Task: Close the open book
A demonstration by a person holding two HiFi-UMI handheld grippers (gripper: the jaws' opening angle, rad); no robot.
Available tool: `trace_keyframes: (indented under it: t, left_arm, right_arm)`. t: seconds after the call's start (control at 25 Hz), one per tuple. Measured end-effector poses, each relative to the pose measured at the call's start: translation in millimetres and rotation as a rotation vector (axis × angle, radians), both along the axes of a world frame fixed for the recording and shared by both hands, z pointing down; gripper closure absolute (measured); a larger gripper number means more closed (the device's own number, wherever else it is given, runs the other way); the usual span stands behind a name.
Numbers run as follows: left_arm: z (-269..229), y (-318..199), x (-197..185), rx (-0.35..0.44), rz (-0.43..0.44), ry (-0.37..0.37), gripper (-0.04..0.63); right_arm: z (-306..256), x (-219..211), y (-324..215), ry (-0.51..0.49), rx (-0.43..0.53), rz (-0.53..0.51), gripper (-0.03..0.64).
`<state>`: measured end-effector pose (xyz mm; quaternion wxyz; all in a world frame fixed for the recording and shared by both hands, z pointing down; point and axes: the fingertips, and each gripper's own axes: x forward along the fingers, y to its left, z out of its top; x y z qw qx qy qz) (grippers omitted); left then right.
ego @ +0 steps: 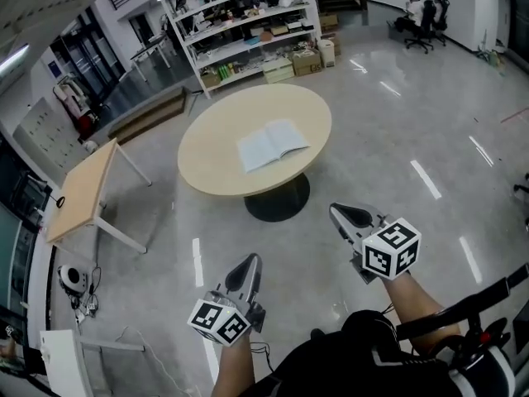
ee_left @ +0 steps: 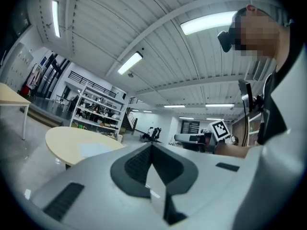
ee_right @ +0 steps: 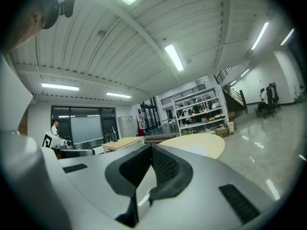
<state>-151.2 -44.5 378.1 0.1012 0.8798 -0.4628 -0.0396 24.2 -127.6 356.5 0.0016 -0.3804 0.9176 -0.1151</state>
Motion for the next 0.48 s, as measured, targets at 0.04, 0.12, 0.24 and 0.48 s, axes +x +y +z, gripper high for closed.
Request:
trace_keyframes:
  t: [0.04, 0.12, 0.24, 0.48]
  left_arm:
    - [2.2, -8.9, -5.6, 0.0, 0.007, 0.004, 0.604]
    - [9.4, -28.2, -13.4, -0.01, 0.019, 0.005, 0.604]
    - [18.2, -69.0, -21.4, -0.031, 0.018, 0.017, 0.604]
    - [26.0, -163.2, -43.6, -0.029, -0.01, 0.008, 0.605]
  right_arm:
    - [1.9, -7.1, -7.9, 0.008, -0.002, 0.002, 0.618]
    - [7.7, -16.8, -24.9, 0.021, -0.008, 0.007, 0.618]
    - [15.0, -22.9, -63.6, 0.025, -0.022, 0.015, 0.618]
    - [28.7, -43.8, -163.7, 0.02, -0.031, 0.004, 0.618]
